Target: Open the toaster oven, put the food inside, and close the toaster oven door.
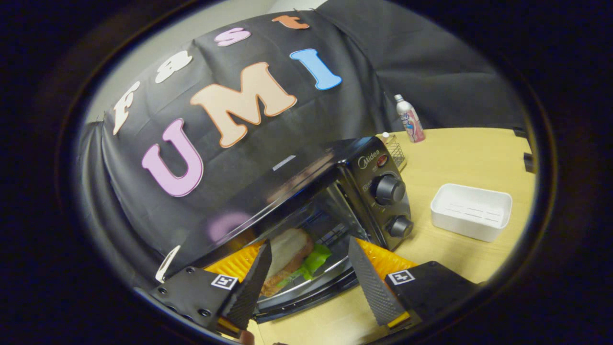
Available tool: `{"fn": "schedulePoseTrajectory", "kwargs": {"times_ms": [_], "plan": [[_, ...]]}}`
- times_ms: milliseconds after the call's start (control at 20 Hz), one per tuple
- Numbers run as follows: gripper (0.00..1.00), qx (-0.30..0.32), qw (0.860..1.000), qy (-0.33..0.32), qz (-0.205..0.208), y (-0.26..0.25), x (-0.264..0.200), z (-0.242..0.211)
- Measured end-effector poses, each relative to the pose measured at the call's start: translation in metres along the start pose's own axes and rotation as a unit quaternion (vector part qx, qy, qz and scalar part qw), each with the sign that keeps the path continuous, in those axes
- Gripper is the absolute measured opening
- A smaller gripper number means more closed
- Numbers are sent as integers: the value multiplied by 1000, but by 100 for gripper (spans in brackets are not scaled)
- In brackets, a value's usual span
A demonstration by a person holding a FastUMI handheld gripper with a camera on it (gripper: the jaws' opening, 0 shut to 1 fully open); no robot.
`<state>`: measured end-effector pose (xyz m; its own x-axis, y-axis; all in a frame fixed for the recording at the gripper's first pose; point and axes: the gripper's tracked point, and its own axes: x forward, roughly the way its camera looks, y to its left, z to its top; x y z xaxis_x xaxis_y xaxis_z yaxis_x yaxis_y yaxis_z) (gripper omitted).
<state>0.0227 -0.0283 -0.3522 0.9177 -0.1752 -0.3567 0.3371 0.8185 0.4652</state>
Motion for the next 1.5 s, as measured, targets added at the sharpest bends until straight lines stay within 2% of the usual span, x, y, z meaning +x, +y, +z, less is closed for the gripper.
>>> {"fn": "schedulePoseTrajectory", "kwargs": {"times_ms": [250,450,550,700,800,950,1150,1500], "plan": [[98,-71,997,23,-10,-9,-36,-13],[98,-138,989,38,-47,-30,-73,-18],[98,-170,981,48,-74,-46,-92,-20],[99,-227,961,75,-138,-83,-121,-29],[99,-247,952,94,-155,-97,-140,-38],[99,-256,945,125,-161,-110,-162,-60],[99,-269,938,164,-147,-112,-181,-88],[99,-287,926,207,-129,-115,-185,-127]]}}
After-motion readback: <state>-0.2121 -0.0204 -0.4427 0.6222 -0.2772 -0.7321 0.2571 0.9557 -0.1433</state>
